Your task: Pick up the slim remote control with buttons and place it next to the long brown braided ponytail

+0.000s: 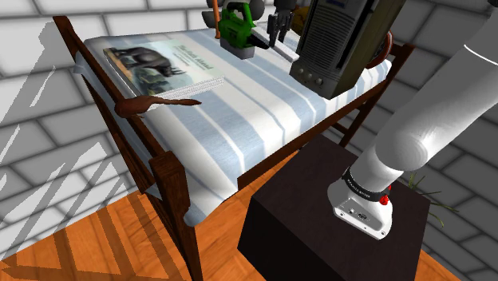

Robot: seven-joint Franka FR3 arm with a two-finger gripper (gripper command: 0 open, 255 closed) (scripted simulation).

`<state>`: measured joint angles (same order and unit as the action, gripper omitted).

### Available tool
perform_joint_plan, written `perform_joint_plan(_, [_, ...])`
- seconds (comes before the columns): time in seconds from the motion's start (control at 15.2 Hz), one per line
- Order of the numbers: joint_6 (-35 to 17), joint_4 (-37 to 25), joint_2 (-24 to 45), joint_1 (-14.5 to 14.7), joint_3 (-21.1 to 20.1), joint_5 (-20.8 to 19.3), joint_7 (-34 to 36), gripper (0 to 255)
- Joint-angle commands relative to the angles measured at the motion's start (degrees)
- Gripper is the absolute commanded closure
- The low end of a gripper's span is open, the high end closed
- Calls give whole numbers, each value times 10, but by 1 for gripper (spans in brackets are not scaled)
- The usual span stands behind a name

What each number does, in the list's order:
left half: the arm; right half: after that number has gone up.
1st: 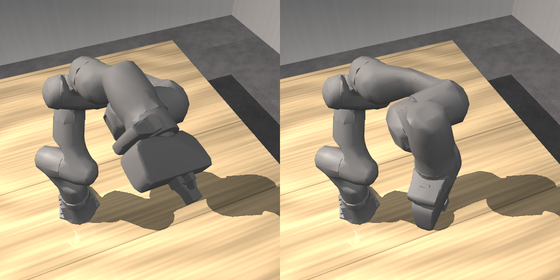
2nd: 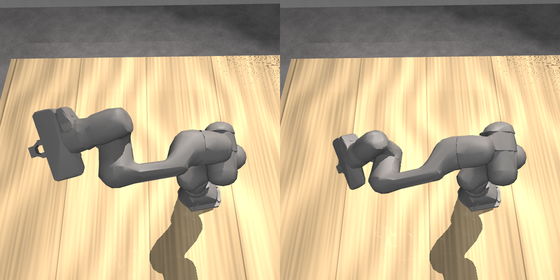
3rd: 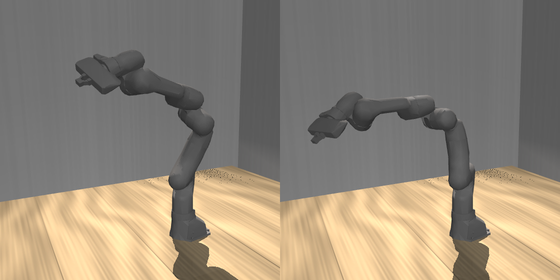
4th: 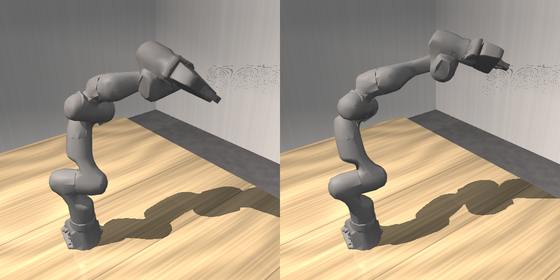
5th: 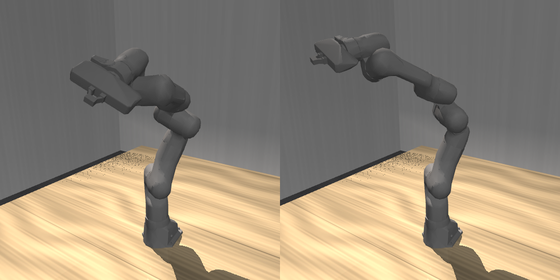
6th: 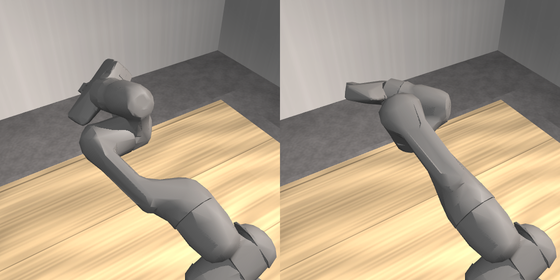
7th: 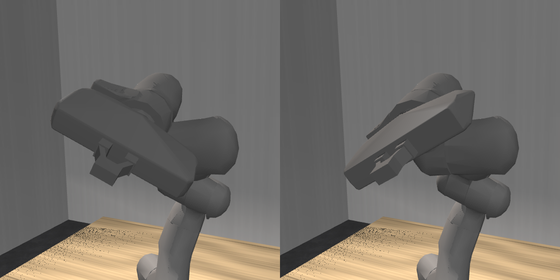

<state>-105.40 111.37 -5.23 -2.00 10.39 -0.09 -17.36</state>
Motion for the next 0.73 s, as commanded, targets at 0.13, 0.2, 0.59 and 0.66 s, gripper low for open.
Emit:
perform_joint_plan(0.13, [-3,39,-38,23,-30,-1,55,255])
perform_joint_plan(0.2, [-4,47,-45,29,-38,-1,69,255])
perform_joint_plan(0.59, [-7,82,-77,64,-89,8,151,255])
perform_joint_plan(0.66, [-7,85,-81,69,-97,10,165,255])
